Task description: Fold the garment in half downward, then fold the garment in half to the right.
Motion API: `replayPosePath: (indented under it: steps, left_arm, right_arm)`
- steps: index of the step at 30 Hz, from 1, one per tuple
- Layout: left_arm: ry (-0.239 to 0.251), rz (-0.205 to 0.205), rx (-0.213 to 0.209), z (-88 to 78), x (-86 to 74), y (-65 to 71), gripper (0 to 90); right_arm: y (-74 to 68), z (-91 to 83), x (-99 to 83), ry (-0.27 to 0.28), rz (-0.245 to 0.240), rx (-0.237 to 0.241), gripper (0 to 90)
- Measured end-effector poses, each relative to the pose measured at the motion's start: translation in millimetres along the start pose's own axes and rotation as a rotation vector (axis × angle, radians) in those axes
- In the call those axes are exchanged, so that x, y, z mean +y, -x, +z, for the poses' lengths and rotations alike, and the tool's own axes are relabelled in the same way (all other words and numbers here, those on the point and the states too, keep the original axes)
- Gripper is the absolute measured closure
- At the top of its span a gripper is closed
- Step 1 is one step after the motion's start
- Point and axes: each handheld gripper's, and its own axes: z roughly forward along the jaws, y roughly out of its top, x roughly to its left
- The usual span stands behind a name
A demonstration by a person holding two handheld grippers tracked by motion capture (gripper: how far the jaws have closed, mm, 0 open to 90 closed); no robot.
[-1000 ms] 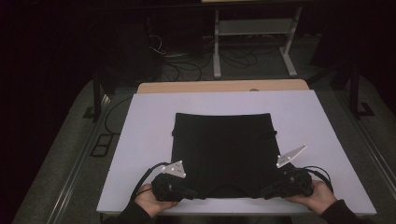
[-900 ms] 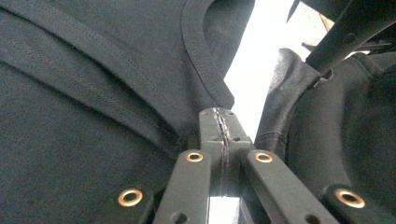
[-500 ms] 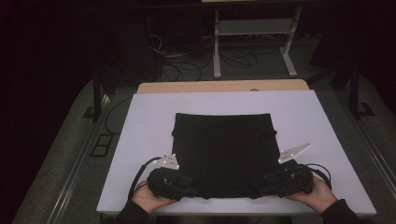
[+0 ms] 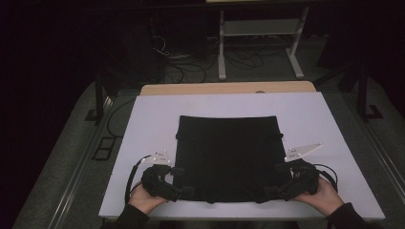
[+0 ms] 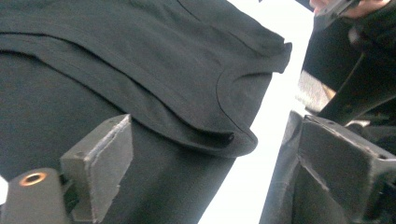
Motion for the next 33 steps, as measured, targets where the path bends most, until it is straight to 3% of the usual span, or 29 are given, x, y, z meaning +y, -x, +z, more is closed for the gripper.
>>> replayPosePath:
  steps: [3, 6, 10, 18, 28, 33]
  left_arm:
    - [0.02, -0.031, 0.022, -5.8, -2.3, -3.1, 0.4]
    - [0.035, -0.071, 0.026, -10.1, -6.5, -7.7, 0.0]
    - [0.004, -0.118, 0.054, -9.5, -10.7, -11.0, 0.0]
    - [-0.035, -0.199, 0.074, -9.6, -17.9, -17.2, 0.0]
    - [-0.056, -0.248, 0.087, -10.8, -23.9, -19.6, 0.0]
    - [-0.06, -0.247, 0.092, -11.4, -25.8, -20.1, 0.0]
  right_arm:
    - [-1.5, 2.3, 3.8, 0.006, -0.007, -0.006, 0.0]
    - [-3.5, 3.0, 8.2, 0.013, -0.025, -0.016, 0.0]
    - [-4.5, 1.7, 16.4, 0.026, -0.043, -0.027, 0.0]
    - [0.5, 3.4, 35.2, 0.042, -0.062, -0.043, 0.0]
    - [2.0, 11.9, 58.1, 0.055, -0.092, -0.04, 0.0]
    - [2.1, 18.1, 69.8, 0.061, -0.108, -0.036, 0.0]
